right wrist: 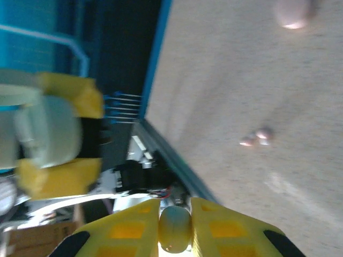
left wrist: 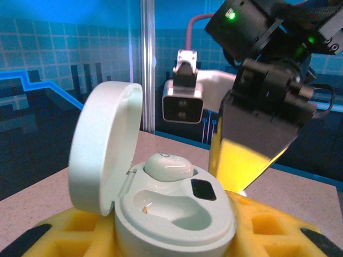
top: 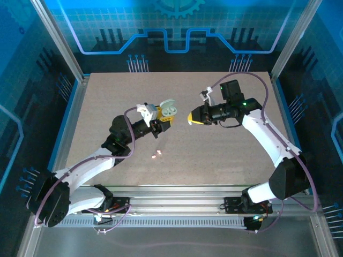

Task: Insert the wireless bluetooth earbuds into the charging case

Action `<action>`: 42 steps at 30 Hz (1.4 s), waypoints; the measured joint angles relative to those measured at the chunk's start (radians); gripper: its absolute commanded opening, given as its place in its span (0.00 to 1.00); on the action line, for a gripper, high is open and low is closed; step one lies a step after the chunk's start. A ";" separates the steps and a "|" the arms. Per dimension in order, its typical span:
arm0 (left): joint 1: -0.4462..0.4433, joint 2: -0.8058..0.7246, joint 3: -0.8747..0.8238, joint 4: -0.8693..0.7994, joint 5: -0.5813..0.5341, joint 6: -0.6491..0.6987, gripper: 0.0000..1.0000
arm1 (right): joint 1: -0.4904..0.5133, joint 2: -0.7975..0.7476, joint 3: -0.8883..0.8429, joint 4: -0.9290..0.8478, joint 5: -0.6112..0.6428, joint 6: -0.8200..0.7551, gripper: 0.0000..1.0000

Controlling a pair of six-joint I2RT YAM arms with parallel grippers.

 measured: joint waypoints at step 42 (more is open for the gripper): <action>-0.083 0.095 0.000 0.080 -0.016 0.086 0.27 | 0.193 0.014 0.196 -0.014 0.202 0.069 0.21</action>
